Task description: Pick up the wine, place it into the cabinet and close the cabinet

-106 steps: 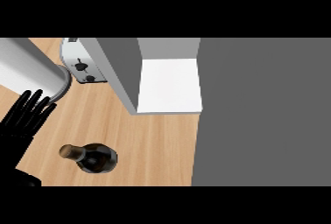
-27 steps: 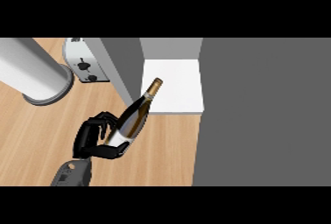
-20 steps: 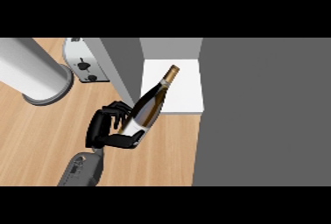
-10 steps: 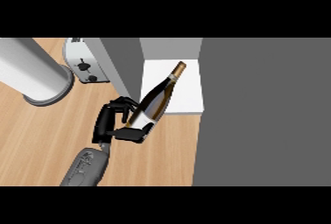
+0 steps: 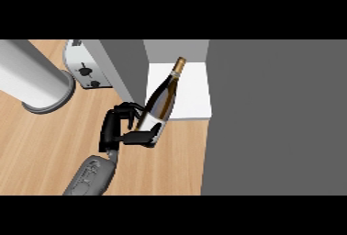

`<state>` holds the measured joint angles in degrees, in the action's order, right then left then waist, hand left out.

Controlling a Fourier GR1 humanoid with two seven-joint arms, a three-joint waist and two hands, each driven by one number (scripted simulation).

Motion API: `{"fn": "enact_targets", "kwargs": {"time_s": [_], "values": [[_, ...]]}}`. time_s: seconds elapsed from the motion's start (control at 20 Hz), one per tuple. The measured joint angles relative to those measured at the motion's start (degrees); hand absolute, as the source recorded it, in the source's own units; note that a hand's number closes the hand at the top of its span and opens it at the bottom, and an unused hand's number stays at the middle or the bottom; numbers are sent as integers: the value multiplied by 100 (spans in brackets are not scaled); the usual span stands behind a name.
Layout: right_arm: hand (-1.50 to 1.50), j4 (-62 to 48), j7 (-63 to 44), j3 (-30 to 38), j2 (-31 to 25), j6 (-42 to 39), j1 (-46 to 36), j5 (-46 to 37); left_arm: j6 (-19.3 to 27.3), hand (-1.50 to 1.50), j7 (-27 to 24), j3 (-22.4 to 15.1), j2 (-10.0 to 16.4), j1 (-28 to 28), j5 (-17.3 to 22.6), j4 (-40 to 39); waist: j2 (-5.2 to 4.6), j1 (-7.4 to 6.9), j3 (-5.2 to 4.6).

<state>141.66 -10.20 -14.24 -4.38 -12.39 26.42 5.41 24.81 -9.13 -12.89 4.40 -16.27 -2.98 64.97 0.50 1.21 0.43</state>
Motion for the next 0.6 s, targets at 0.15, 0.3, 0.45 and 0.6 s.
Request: {"fn": "enact_targets", "kwargs": {"time_s": [0.15,0.3,0.45,0.6], "values": [[-150,-2,2,-80,53,7,-5,6,296,150,118,-149,15,-18,23,2,5,10,2],[-150,-11,54,-69,43,-53,40,26,519,150,274,-208,61,-34,-93,-1,20,45,17],[-150,-22,68,-72,30,-104,47,38,804,150,396,-306,78,-50,-309,-32,28,75,30],[-150,-38,108,-52,29,-155,25,56,1038,150,546,-388,115,-67,-501,-50,31,116,42]]}}
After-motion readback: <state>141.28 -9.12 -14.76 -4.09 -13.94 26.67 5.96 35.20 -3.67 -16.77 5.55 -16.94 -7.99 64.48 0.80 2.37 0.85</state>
